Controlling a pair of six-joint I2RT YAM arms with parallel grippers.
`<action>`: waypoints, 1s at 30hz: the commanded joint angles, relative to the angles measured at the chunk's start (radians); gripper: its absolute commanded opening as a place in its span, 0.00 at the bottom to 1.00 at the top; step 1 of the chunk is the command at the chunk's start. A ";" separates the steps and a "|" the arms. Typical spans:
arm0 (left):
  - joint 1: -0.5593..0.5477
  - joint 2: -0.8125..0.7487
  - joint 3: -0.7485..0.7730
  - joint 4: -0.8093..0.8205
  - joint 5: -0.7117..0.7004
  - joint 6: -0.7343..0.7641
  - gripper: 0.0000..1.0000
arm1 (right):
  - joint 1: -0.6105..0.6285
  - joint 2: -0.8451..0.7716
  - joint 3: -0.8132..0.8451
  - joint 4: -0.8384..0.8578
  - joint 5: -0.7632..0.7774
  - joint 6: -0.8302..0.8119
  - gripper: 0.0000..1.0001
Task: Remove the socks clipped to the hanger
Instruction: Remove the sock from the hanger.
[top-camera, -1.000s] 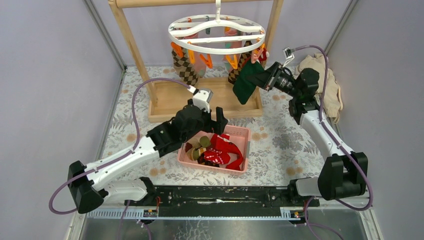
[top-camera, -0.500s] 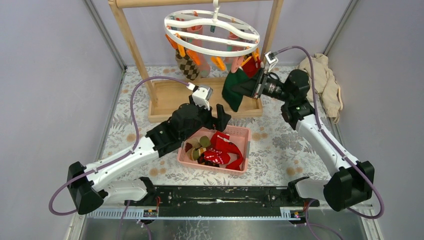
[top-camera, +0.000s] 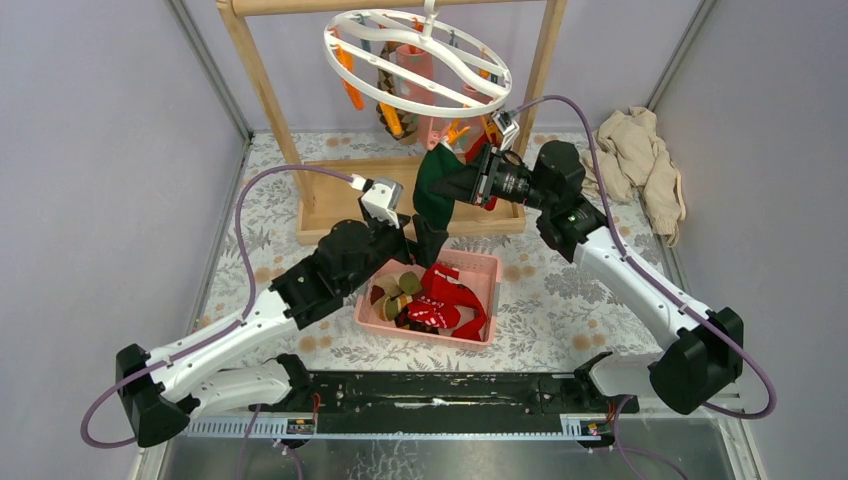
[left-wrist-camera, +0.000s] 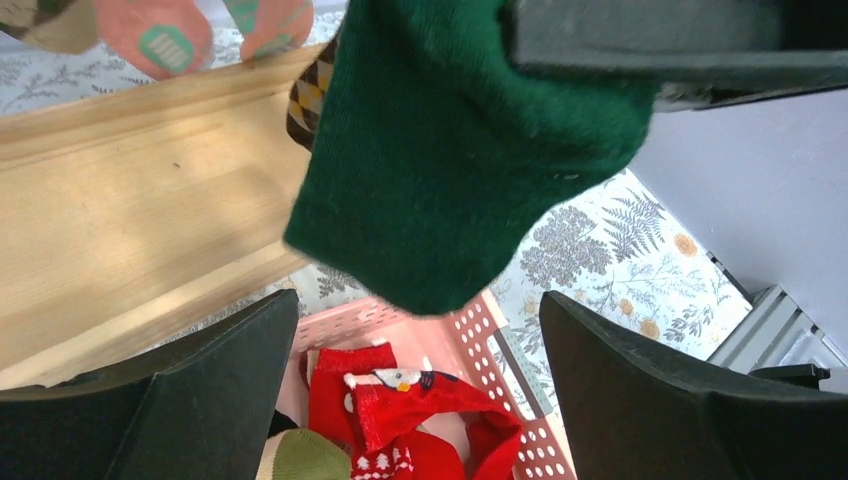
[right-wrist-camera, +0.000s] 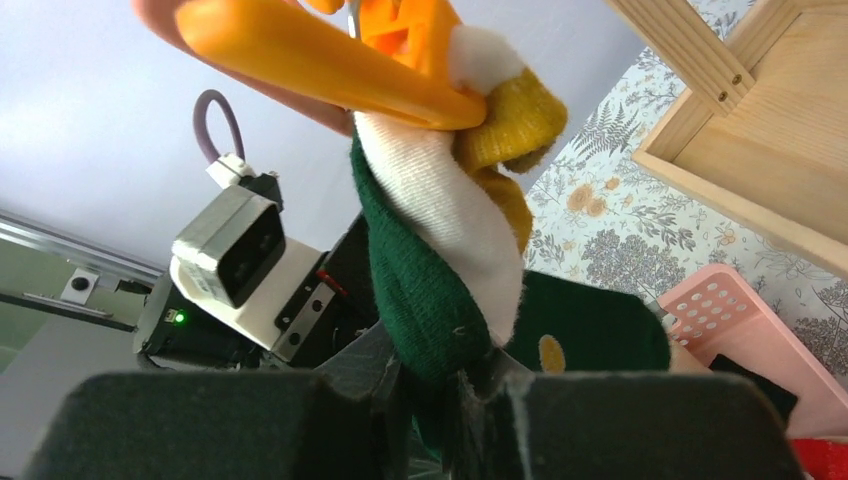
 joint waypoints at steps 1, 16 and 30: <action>0.002 -0.015 -0.022 0.107 -0.030 0.038 0.99 | 0.023 0.005 0.040 0.006 0.054 0.016 0.17; 0.002 0.032 -0.010 0.148 -0.046 0.052 0.96 | 0.036 -0.051 0.055 -0.228 0.154 -0.114 0.17; -0.030 -0.005 0.254 0.012 0.032 0.016 0.90 | 0.035 -0.095 0.217 -0.608 0.315 -0.362 0.18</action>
